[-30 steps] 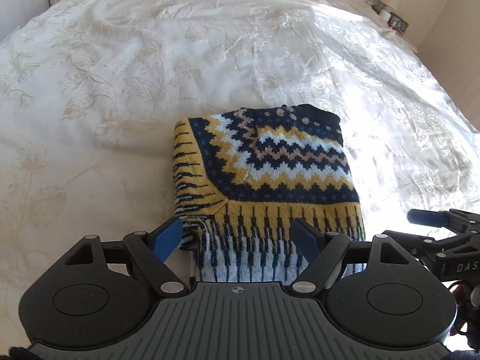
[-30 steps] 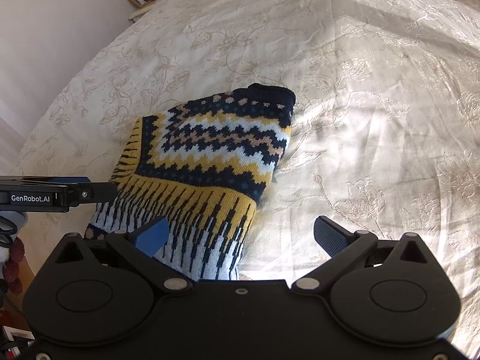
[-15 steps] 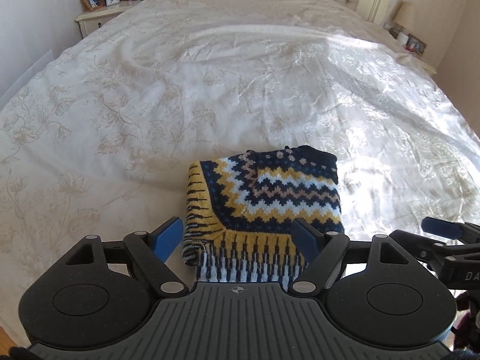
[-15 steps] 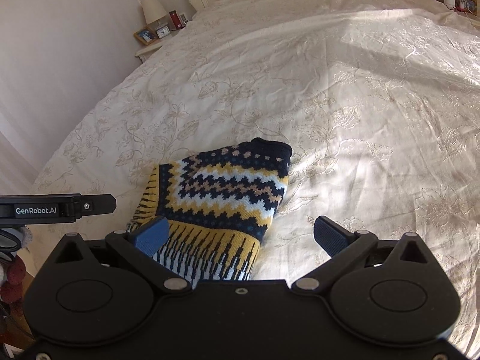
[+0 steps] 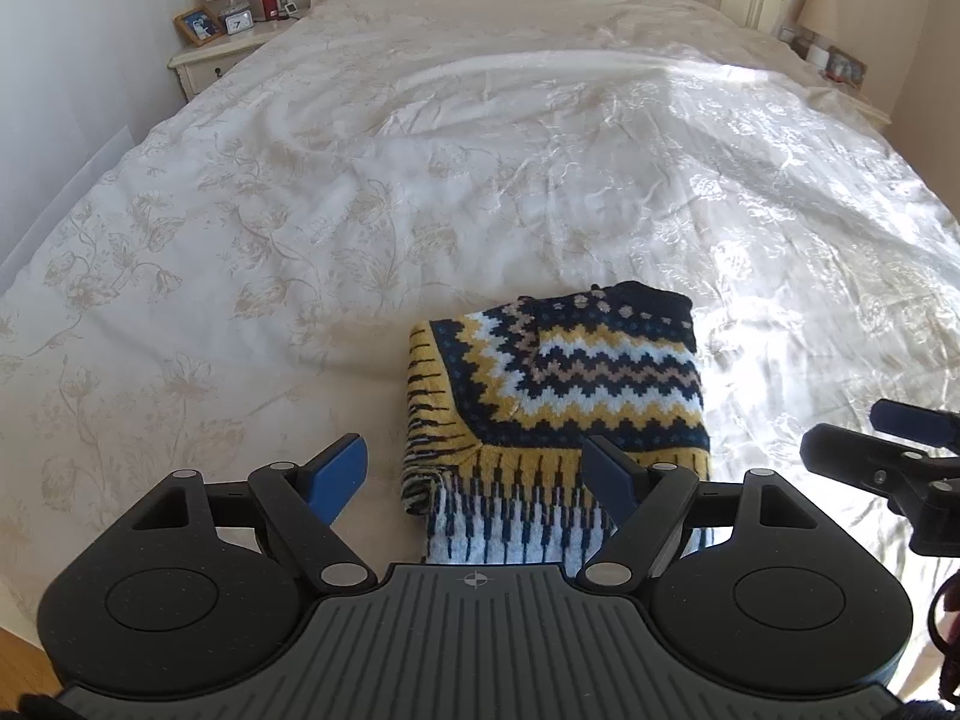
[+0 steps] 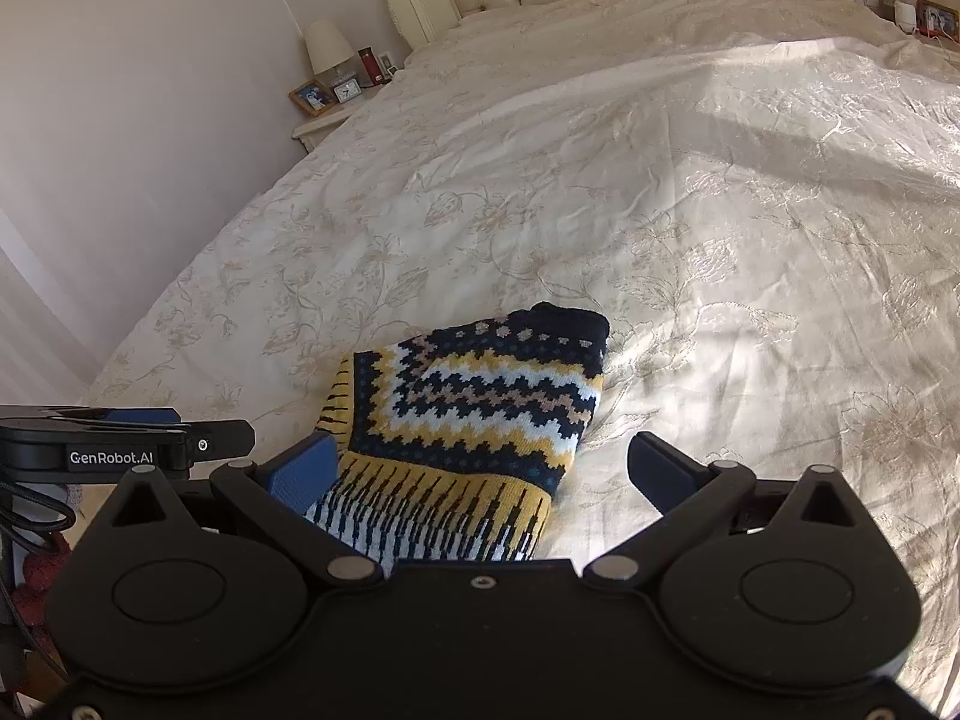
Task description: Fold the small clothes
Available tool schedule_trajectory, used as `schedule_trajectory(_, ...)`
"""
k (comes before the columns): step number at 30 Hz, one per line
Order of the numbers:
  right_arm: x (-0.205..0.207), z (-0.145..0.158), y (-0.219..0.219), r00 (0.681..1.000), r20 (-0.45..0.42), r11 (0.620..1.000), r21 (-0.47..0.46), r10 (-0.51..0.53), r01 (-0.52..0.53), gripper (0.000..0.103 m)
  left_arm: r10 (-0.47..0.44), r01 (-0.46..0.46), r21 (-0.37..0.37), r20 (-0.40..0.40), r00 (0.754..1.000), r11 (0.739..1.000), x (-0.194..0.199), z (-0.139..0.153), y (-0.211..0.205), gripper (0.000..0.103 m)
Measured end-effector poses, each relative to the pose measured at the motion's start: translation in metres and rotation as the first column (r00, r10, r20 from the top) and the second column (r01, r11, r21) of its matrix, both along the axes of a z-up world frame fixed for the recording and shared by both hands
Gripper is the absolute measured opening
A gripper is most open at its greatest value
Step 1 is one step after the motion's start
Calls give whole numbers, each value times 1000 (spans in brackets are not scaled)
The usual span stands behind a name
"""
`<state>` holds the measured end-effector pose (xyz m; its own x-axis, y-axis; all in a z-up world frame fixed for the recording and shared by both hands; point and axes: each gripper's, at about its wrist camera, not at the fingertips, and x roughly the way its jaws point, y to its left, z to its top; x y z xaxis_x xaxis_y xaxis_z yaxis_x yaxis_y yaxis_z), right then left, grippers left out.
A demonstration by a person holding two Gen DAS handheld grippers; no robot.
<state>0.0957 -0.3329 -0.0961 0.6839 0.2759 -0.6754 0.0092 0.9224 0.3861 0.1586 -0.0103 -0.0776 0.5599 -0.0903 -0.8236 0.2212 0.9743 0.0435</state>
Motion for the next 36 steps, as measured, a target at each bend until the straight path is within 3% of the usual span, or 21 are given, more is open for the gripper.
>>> schedule_trajectory(2, -3, 4, 3, 1000, 19, 1000, -13, 3, -2, 102, -6, 6, 27, 7, 1000, 1000, -3, 1, -2, 78)
schedule_trajectory(7, -6, 13, 14, 1000, 23, 997, -71, -20, 22, 102, -20, 20, 13, -12, 1000, 1000, -8, 0, 1, 78)
schedule_trajectory(10, -9, 15, 16, 999, 17, 997, -59, -43, 44, 102, -22, 22, 23, -16, 1000, 999, -11, -1, 3, 78)
schedule_trajectory(14, -10, 11, 19, 998, -39, 998, -20, -57, 56, 102, -42, 42, 36, -18, 999, 998, -17, -2, 5, 78)
schedule_trajectory(20, -16, 12, 30, 980, -121, 982, -124, -156, 141, 102, -47, 48, 21, -47, 998, 999, -25, -5, 13, 78)
schedule_trajectory(23, -21, 15, 35, 980, -128, 980, -147, -152, 133, 102, -28, 27, -3, -76, 997, 1000, -28, -6, 20, 78)
schedule_trajectory(29, -29, 11, 40, 974, -189, 989, -98, -128, 112, 102, -3, 3, 0, -94, 996, 1000, -34, -4, 29, 78)
schedule_trajectory(36, -43, 6, 44, 957, -233, 984, -81, -172, 157, 102, 7, -7, 5, -99, 995, 1000, -42, -1, 37, 78)
